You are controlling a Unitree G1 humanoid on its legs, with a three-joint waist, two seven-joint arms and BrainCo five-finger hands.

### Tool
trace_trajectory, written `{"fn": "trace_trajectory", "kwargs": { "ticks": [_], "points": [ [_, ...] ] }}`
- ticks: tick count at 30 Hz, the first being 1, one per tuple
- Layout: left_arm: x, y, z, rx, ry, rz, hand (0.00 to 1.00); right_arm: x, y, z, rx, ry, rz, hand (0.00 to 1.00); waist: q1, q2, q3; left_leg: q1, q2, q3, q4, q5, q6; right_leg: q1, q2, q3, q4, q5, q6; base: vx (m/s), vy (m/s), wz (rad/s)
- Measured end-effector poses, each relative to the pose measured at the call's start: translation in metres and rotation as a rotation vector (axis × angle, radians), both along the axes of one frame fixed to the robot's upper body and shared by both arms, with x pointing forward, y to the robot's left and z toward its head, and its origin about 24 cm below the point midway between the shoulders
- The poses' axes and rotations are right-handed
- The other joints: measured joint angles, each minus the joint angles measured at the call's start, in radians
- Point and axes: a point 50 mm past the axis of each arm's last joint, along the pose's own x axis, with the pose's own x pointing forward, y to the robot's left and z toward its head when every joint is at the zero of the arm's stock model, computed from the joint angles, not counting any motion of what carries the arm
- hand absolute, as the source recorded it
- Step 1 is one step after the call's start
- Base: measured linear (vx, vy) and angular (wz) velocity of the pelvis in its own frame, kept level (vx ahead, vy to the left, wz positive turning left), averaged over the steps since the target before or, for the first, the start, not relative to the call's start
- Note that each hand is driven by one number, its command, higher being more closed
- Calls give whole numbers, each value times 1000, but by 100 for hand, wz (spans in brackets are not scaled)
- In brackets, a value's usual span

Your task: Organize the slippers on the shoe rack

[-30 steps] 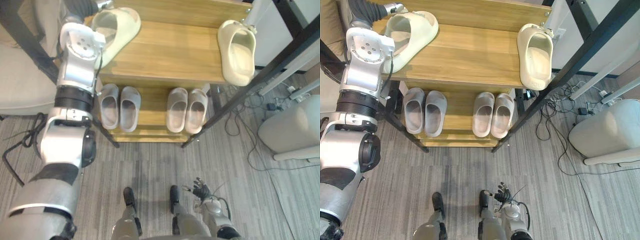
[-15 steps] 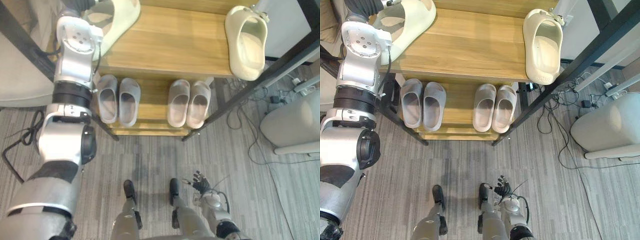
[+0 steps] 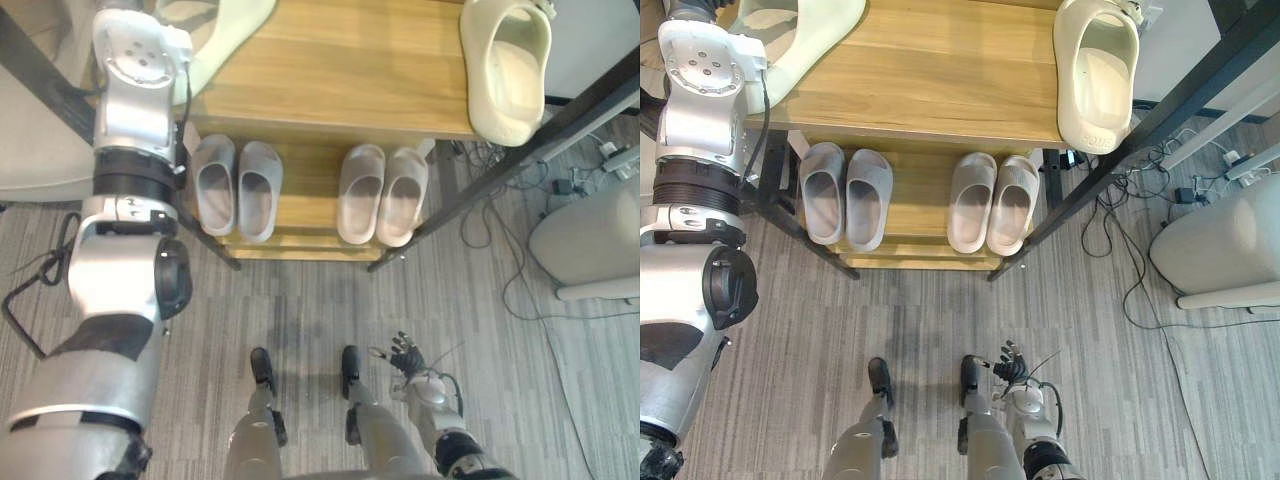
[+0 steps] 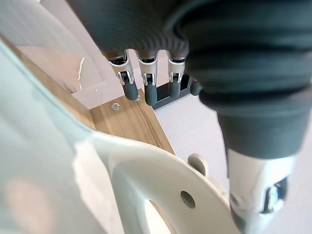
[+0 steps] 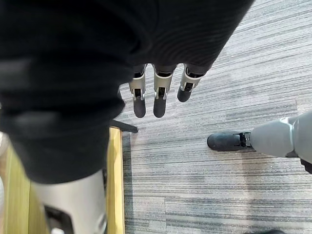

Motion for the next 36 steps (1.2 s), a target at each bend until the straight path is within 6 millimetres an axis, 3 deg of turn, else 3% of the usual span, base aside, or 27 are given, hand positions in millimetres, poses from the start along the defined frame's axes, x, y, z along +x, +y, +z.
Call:
{"fn": "trace_trajectory", "kwargs": {
  "ticks": [12,28,29,36],
  "points": [
    [4,-11,-4,79,31,5,0,0,-1,0,-3,0,-11,0,3,2,1,1,0,-8,0,0,-1,5,-2,-11,8,0,0,82,35,2],
    [9,-38,-10,412,109,94,0,7,1,4,1,-19,-8,0,6,13,8,5,-4,2,-1,8,0,6,-8,-21,17,-4,-4,66,36,1],
    [10,-42,-10,428,110,92,100,7,1,4,6,-19,-12,0,7,13,8,5,-4,2,-1,8,0,7,-9,-22,17,-4,-4,79,53,3],
    [14,-62,-18,482,132,58,100,7,2,4,13,-19,-17,0,10,13,8,3,-4,1,-1,12,-4,7,-9,-26,17,-4,-4,22,12,1]
  ]
}}
